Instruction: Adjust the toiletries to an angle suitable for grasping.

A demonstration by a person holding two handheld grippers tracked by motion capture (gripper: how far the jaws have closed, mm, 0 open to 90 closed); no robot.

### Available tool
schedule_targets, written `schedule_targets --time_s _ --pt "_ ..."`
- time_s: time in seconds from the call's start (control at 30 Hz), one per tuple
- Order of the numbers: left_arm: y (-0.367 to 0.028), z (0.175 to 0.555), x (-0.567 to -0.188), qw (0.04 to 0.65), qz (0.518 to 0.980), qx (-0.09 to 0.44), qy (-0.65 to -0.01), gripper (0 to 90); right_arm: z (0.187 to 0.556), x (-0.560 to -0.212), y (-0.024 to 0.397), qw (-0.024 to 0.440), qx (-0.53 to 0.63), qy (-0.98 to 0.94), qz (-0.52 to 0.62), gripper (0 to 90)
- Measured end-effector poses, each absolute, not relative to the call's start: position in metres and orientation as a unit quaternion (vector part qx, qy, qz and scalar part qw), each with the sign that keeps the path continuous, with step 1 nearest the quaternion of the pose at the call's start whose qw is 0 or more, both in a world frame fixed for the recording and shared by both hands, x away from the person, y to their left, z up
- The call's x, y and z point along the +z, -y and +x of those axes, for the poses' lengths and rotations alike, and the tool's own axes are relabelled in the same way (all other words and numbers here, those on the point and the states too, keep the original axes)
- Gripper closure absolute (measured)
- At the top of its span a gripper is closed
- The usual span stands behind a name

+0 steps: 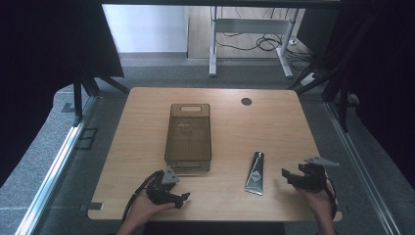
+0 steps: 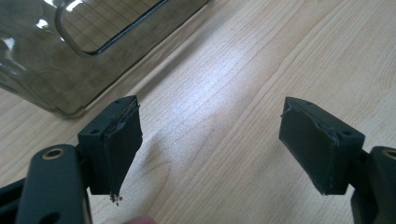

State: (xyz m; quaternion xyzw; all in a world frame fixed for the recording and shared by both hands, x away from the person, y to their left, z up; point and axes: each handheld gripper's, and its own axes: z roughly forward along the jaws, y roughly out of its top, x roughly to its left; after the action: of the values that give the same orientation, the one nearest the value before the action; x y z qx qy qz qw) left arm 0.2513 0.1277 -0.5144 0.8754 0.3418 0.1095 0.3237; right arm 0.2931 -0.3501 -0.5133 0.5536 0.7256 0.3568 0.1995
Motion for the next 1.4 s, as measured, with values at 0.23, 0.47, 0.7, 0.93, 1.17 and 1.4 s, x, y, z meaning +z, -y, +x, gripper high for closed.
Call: schedule_targets --time_s 0.23,0.47,0.7,0.93,1.17,1.4 --pt "-0.132 0.252 -0.513 0.328 0.872 0.111 -0.346 21.3 0.292 -0.509 0.339 0.194 0.36 -0.732 0.546 34.4" --pt "-0.133 0.253 -0.515 0.326 0.873 0.108 -0.346 21.3 0.291 -0.499 0.324 0.183 0.376 -0.747 0.516 51.9" --pt "-0.134 0.252 -0.514 0.327 0.874 0.108 -0.344 21.3 0.289 -0.496 0.313 0.168 0.376 -0.772 0.484 63.8" --pt "-0.134 0.253 -0.514 0.326 0.873 0.109 -0.346 21.3 0.288 -0.489 0.301 0.15 0.383 -0.793 0.45 78.0" --pt "-0.131 0.253 -0.516 0.322 0.876 0.106 -0.343 21.3 0.292 -0.489 0.29 0.128 0.385 -0.806 0.431 85.1" --pt "-0.13 0.253 -0.516 0.322 0.877 0.105 -0.342 21.3 0.294 -0.488 0.277 0.109 0.391 -0.816 0.412 89.4"
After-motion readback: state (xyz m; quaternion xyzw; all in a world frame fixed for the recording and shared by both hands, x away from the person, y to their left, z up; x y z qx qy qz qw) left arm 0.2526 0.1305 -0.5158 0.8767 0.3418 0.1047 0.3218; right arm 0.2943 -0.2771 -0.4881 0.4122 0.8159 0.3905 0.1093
